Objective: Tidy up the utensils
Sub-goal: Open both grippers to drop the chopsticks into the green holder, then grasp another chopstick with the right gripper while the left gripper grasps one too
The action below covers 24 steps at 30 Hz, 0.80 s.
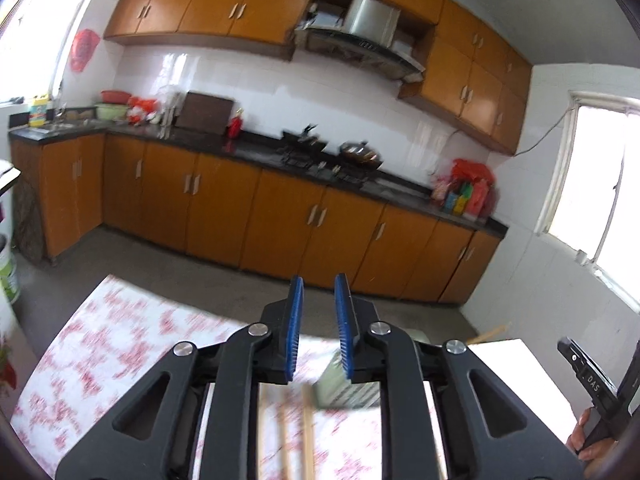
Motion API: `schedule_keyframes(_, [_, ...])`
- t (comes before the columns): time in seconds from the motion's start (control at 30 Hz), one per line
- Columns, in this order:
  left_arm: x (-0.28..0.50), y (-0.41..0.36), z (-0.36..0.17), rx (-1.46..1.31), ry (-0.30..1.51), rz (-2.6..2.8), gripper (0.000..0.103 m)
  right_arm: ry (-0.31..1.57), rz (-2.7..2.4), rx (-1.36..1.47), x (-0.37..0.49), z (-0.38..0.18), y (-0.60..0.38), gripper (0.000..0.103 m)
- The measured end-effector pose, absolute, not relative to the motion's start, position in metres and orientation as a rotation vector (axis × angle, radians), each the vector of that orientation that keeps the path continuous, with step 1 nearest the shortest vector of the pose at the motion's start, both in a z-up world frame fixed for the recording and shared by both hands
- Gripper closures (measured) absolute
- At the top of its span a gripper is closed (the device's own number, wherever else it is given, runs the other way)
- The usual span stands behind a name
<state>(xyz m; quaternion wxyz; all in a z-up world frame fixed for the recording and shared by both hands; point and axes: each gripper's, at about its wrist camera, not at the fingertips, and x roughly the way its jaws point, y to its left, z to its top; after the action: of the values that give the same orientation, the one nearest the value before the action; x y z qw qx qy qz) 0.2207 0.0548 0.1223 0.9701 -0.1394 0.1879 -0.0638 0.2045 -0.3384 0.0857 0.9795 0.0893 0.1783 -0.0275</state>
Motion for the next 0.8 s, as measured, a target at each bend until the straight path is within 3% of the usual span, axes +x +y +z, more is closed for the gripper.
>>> schedule_keyframes(0.33, [0.232,0.079,-0.001,-0.238,0.701,-0.056,0.085,0.817,-0.011,0.241,0.239,-0.067,-0.336,0.069])
schedule_keyframes(0.53, [0.226,0.074,-0.048,-0.234,0.811,-0.098,0.085,0.922,-0.002,0.167,0.251,-0.109,-0.312,0.072])
schedule_keyframes(0.63, [0.222,0.067,-0.058,-0.22,0.832,-0.12,0.085,0.91,-0.029,0.094,0.249,-0.112,-0.306,0.084])
schedule_keyframes(0.67, [0.222,0.063,-0.061,-0.208,0.84,-0.132,0.085,0.909,-0.037,0.076,0.249,-0.112,-0.305,0.094])
schedule_keyframes(0.8, [0.221,0.05,-0.067,-0.172,0.858,-0.173,0.085,0.904,-0.105,0.104,0.249,-0.111,-0.318,0.095])
